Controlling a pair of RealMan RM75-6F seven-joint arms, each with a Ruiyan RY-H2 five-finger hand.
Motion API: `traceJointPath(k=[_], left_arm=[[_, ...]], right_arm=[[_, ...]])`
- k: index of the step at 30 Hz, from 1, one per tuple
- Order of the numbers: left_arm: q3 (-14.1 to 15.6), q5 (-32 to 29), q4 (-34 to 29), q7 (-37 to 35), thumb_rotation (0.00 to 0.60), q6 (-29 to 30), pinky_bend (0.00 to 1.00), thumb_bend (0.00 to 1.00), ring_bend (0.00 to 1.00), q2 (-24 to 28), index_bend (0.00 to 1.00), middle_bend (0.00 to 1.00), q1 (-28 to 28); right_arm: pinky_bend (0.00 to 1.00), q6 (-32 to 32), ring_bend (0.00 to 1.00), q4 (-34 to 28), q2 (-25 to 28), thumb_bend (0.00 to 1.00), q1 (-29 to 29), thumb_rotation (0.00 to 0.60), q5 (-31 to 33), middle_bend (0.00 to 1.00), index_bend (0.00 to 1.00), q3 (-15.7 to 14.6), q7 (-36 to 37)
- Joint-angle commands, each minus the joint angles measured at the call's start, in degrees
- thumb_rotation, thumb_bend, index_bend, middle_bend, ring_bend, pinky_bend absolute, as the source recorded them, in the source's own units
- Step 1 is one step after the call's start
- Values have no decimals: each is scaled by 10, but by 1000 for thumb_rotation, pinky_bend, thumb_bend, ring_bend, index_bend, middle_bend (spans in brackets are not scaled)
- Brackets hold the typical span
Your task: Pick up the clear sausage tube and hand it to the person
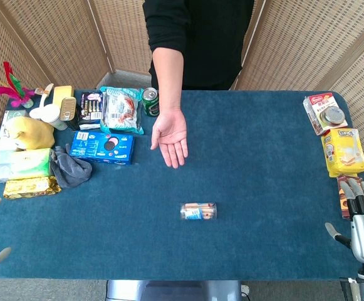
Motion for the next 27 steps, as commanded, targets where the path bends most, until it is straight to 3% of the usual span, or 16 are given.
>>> traceJointPath(k=[1, 9, 17, 19, 20, 27], left_arm=[[0, 0, 0, 1, 600, 0, 86, 143, 0, 0, 0, 0, 0], [-1, 4, 3, -7, 600, 7, 86, 144, 0, 3, 0, 0, 2], [-3, -1, 5, -19, 600, 11, 86, 143, 0, 7, 0, 0, 1], [-3, -2, 4, -20, 600, 9, 86, 143, 0, 8, 0, 0, 1], [-3, -2, 3, -22, 600, 7, 86, 143, 0, 10, 0, 0, 0], [-4, -8, 5, -38, 600, 7, 86, 143, 0, 14, 0, 0, -1]], right_arm=[[79, 0, 11, 0, 1, 18, -1, 600, 2, 0, 0, 1, 1], [66, -7, 11, -2, 1, 18, 0, 600, 5, 0, 0, -1, 1], [66, -34, 12, -11, -14, 19, 11, 600, -17, 0, 0, -22, -22], [66, -55, 12, -16, -21, 19, 20, 600, -26, 0, 0, -32, -34], [66, -98, 11, -25, -29, 19, 41, 600, -40, 0, 0, -45, -49], [66, -199, 12, -80, -51, 18, 96, 600, -34, 0, 0, -49, -98]])
